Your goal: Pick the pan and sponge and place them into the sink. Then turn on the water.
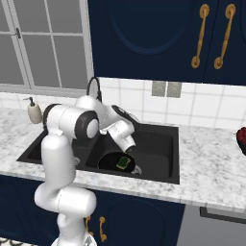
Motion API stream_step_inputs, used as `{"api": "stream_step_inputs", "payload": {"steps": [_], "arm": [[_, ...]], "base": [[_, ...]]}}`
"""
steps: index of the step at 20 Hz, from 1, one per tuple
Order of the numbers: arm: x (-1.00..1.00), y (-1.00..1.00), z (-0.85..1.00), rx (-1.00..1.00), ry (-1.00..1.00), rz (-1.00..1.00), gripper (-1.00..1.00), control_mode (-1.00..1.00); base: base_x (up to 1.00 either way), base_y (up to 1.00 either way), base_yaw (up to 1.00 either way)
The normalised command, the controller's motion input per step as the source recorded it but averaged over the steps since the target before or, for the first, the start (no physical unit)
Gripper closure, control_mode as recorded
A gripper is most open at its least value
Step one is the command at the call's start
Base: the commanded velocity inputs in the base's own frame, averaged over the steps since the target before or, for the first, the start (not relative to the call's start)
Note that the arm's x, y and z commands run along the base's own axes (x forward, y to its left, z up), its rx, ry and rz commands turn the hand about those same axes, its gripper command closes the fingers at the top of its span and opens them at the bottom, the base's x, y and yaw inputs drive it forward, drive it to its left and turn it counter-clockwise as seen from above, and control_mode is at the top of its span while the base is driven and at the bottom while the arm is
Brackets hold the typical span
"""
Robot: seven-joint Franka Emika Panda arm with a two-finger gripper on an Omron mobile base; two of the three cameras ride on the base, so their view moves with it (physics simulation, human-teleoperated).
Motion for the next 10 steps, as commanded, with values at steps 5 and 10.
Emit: {"api": "stream_step_inputs", "payload": {"steps": [5,10], "arm": [[0.37,0.03,-0.08,0.00,0.01,0.01,-1.00,-1.00],[0.33,0.16,-0.07,0.00,0.00,0.00,-1.00,-1.00]], "base": [[0.00,0.00,0.00],[0.00,0.00,0.00]]}}
